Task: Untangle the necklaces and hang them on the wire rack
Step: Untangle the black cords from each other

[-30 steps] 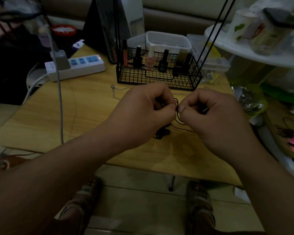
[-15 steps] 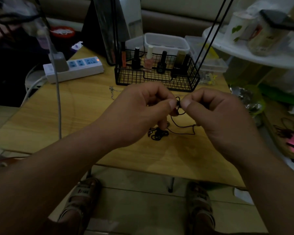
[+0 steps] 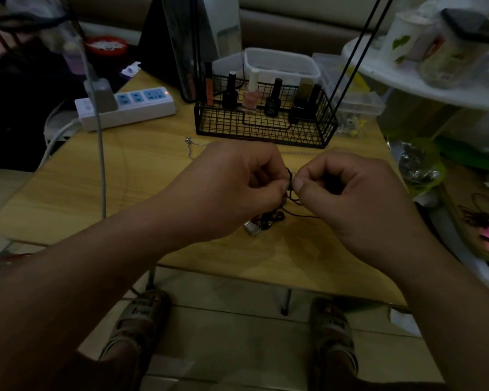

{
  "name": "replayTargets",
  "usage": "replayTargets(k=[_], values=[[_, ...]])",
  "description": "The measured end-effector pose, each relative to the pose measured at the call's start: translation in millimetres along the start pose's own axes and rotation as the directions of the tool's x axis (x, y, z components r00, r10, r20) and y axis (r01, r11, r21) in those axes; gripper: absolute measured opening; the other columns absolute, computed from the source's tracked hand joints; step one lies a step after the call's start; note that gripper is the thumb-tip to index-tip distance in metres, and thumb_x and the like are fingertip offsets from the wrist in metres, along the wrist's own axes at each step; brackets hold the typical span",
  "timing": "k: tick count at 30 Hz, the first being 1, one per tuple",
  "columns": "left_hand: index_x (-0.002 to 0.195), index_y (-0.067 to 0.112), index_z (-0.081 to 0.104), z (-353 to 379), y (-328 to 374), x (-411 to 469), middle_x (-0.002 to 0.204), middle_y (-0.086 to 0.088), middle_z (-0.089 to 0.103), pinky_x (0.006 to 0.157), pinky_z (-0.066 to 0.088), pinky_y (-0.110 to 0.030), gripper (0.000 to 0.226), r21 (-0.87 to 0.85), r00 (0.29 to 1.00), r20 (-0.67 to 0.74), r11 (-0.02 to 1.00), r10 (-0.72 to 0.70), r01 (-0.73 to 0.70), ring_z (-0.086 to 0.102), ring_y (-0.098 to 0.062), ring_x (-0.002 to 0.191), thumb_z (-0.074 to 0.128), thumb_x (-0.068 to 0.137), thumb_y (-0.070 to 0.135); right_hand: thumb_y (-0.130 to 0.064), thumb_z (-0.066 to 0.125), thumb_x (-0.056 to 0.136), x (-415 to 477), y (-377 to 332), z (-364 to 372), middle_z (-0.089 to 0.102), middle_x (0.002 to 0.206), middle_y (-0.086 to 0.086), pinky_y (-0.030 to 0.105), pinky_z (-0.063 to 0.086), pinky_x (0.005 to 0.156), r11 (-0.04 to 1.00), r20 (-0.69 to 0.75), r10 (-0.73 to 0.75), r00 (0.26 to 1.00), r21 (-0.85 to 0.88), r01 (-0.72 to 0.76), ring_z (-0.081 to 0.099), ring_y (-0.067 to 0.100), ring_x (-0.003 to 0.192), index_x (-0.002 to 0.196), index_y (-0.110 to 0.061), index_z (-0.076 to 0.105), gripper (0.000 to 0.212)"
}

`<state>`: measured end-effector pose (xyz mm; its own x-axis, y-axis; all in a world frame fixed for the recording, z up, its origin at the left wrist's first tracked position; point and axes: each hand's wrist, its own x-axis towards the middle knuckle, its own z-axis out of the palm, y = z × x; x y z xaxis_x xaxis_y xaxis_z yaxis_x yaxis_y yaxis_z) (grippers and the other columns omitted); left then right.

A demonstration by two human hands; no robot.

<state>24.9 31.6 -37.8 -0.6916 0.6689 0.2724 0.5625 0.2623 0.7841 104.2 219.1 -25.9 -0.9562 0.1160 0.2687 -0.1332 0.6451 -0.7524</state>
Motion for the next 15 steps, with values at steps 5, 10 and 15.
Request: replayTargets(k=[5,10,15], values=[[0.088,0.015,0.069,-1.1,0.7,0.9,0.078,0.000,0.070,0.061,0.057,-0.038,0.007,-0.041,1.000,0.002,0.999,0.009,-0.009,0.068,-0.016,0.071,0.072,0.092,0.011,-0.025,0.071,0.088,0.8,-4.6,0.0,0.060,0.064,-0.013,0.012,0.040,0.055,0.995,0.037,0.023,0.999,0.095,-0.027,0.052,0.001,0.059,0.079,-0.025,0.073,0.009],[0.092,0.006,0.064,-6.3,4.0,1.6,0.079,-0.009,0.074,0.070,0.059,-0.036,0.008,-0.318,0.992,0.092,0.941,-0.090,0.115,0.074,-0.021,0.076,0.062,0.098,0.002,-0.021,0.070,0.091,5.2,-1.8,-1.3,0.058,0.063,-0.012,0.018,0.042,0.055,0.921,0.132,0.131,0.982,0.350,-0.170,0.049,0.006,0.060,0.075,-0.022,0.072,0.016],[0.091,0.007,0.058,-7.7,9.3,2.1,0.079,-0.009,0.071,0.074,0.058,-0.041,0.015,-0.521,0.975,0.176,0.827,-0.136,0.209,0.073,-0.030,0.072,0.051,0.103,0.002,-0.024,0.062,0.086,5.8,-1.2,-2.8,0.063,0.079,0.009,0.023,0.045,0.057,0.819,0.267,0.164,0.950,0.500,-0.282,0.051,0.018,0.071,0.076,-0.022,0.073,0.015]])
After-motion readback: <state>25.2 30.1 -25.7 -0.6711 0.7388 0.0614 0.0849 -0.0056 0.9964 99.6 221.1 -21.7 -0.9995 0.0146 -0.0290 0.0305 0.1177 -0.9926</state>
